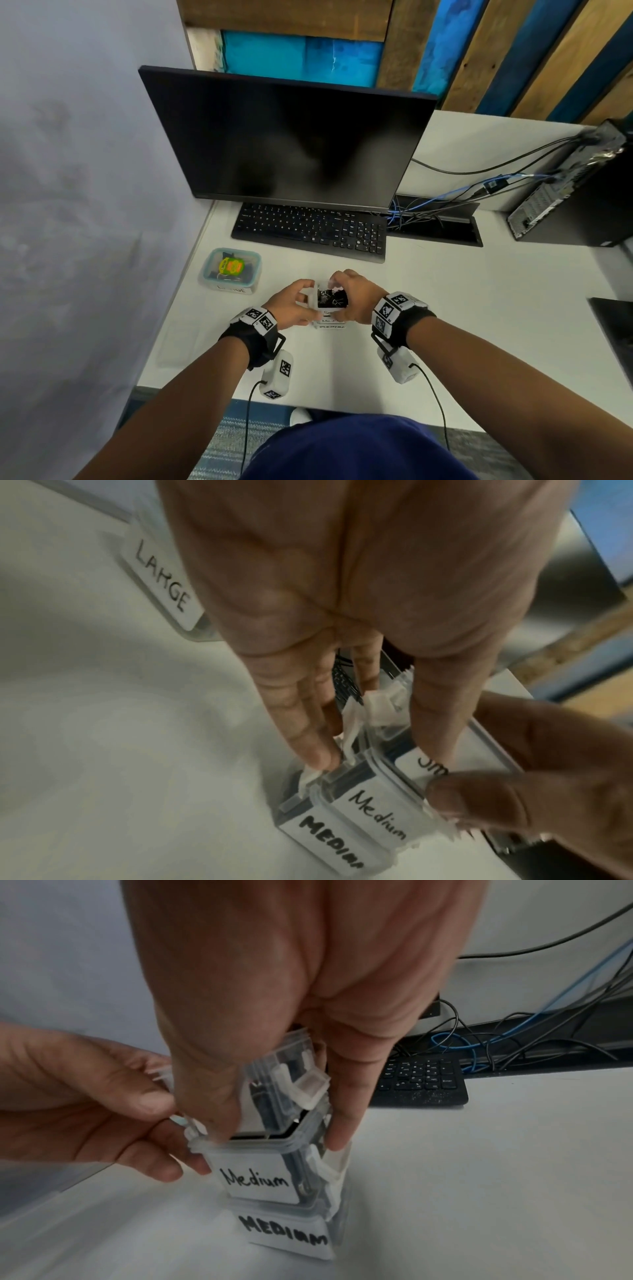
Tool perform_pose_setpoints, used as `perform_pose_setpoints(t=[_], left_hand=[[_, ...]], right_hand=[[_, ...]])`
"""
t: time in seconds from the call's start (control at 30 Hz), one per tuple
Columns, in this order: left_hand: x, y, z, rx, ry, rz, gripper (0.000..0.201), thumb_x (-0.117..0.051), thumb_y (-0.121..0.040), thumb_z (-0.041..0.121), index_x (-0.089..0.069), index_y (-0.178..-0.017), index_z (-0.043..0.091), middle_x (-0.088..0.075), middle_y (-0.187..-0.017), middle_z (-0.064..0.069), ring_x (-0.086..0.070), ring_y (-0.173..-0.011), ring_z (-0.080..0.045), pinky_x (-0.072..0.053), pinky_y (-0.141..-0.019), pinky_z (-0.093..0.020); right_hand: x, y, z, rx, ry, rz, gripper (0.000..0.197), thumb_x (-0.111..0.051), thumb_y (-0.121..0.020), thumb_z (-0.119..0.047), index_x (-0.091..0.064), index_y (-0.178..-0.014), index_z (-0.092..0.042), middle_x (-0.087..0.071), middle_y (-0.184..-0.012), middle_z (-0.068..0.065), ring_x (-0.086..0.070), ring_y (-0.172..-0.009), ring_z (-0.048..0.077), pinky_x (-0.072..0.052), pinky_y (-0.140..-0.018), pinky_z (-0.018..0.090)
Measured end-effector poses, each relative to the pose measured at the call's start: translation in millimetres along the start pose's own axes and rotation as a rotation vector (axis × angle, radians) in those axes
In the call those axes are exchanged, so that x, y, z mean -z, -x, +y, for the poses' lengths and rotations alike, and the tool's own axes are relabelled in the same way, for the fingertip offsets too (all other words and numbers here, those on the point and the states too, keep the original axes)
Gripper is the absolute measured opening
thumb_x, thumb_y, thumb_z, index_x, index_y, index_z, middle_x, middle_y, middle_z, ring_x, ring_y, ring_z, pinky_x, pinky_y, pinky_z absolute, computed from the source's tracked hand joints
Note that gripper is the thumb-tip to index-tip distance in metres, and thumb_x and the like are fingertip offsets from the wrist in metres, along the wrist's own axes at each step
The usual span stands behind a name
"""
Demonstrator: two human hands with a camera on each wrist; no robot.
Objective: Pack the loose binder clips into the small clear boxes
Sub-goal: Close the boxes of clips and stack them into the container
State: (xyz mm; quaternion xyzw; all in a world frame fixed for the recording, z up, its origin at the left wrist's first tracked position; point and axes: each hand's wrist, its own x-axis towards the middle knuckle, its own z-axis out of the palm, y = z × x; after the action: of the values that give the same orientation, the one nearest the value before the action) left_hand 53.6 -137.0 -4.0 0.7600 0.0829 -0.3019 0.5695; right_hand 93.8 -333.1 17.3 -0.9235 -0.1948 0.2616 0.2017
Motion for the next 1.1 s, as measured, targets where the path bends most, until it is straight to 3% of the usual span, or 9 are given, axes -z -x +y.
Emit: perform_pose_setpoints(t=[0.07, 0.2, 0.3, 0.43, 0.53, 0.77, 0.87, 0.97, 1.1], left_hand=[[-3, 0, 2, -0.043, -0.123, 0.013, 0.062, -0.080, -0.077, 0.014, -0.048, -0.127, 0.034, -0.059, -0.104, 0.004, -0.064, -0.098, -0.021, -0.058, -0.079, -0.032], [-3, -6, 0, -0.091, -0.312, 0.053, 0.061, -0.081, -0.076, 0.018, -0.051, -0.127, 0.034, -0.062, -0.104, 0.005, -0.064, -0.100, -0.021, -0.055, -0.090, -0.039], [-4, -11, -2, -0.141, -0.446, 0.091, 0.062, -0.082, -0.073, 0.025, -0.053, -0.126, 0.033, -0.065, -0.111, 0.006, -0.062, -0.102, -0.015, -0.051, -0.095, -0.037], [-4, -16, -4, -0.182, -0.538, 0.118, 0.062, -0.083, -0.067, 0.033, -0.055, -0.122, 0.035, -0.061, -0.114, 0.006, -0.059, -0.102, -0.012, -0.051, -0.094, -0.037], [-4, -18, -3, -0.184, -0.526, 0.128, 0.061, -0.085, -0.065, 0.029, -0.057, -0.120, 0.034, -0.063, -0.110, 0.008, -0.063, -0.095, -0.013, -0.054, -0.090, -0.039], [-3, -18, 2, -0.223, -0.540, 0.101, 0.069, -0.085, -0.068, 0.029, -0.049, -0.127, 0.032, -0.060, -0.118, 0.008, -0.057, -0.105, -0.014, -0.051, -0.090, -0.032], [-5, -17, 2, -0.219, -0.517, 0.144, 0.063, -0.086, -0.067, 0.033, -0.053, -0.120, 0.033, -0.062, -0.114, 0.010, -0.060, -0.100, -0.013, -0.053, -0.089, -0.034], [-6, -17, 3, -0.196, -0.508, 0.155, 0.060, -0.087, -0.067, 0.030, -0.056, -0.118, 0.031, -0.064, -0.112, 0.010, -0.064, -0.091, -0.010, -0.055, -0.085, -0.032], [-7, -17, 6, -0.185, -0.533, 0.134, 0.060, -0.088, -0.065, 0.027, -0.058, -0.116, 0.028, -0.064, -0.109, 0.009, -0.065, -0.087, -0.011, -0.057, -0.084, -0.034]], right_hand=[[2, -1, 1, -0.004, 0.010, -0.031, 0.075, -0.082, -0.070, -0.024, -0.043, -0.134, -0.023, -0.045, -0.125, 0.000, -0.056, -0.109, 0.022, -0.052, -0.093, 0.039], [11, 4, 17, 0.005, -0.100, -0.091, 0.090, -0.079, -0.069, -0.007, -0.034, -0.145, -0.024, -0.049, -0.134, 0.000, -0.055, -0.117, 0.022, -0.051, -0.096, 0.037], [10, 11, 31, 0.015, -0.167, -0.067, 0.079, -0.076, -0.072, -0.002, -0.041, -0.139, -0.025, -0.056, -0.126, -0.004, -0.060, -0.110, 0.019, -0.053, -0.092, 0.034], [4, 15, 38, -0.010, -0.345, -0.021, 0.068, -0.069, -0.078, 0.005, -0.045, -0.136, -0.024, -0.056, -0.129, -0.004, -0.062, -0.112, 0.019, -0.057, -0.086, 0.034], [-2, 14, 42, -0.028, -0.406, -0.015, 0.065, -0.076, -0.077, 0.001, -0.050, -0.131, -0.022, -0.062, -0.124, -0.001, -0.065, -0.109, 0.018, -0.057, -0.090, 0.034], [-10, 11, 44, -0.034, -0.379, 0.038, 0.056, -0.083, -0.074, -0.011, -0.060, -0.124, -0.021, -0.067, -0.119, -0.003, -0.064, -0.108, 0.016, -0.055, -0.095, 0.035], [-11, 11, 47, -0.073, -0.413, 0.052, 0.057, -0.085, -0.072, -0.011, -0.062, -0.124, -0.018, -0.067, -0.120, -0.003, -0.064, -0.109, 0.015, -0.055, -0.095, 0.034], [-9, 13, 52, -0.115, -0.370, 0.077, 0.053, -0.087, -0.072, -0.015, -0.066, -0.120, -0.013, -0.070, -0.114, -0.001, -0.067, -0.100, 0.012, -0.056, -0.092, 0.030], [-10, 17, 54, -0.095, -0.321, 0.117, 0.031, -0.082, -0.077, -0.013, -0.069, -0.105, -0.014, -0.074, -0.100, 0.000, -0.071, -0.087, 0.010, -0.058, -0.084, 0.029]])
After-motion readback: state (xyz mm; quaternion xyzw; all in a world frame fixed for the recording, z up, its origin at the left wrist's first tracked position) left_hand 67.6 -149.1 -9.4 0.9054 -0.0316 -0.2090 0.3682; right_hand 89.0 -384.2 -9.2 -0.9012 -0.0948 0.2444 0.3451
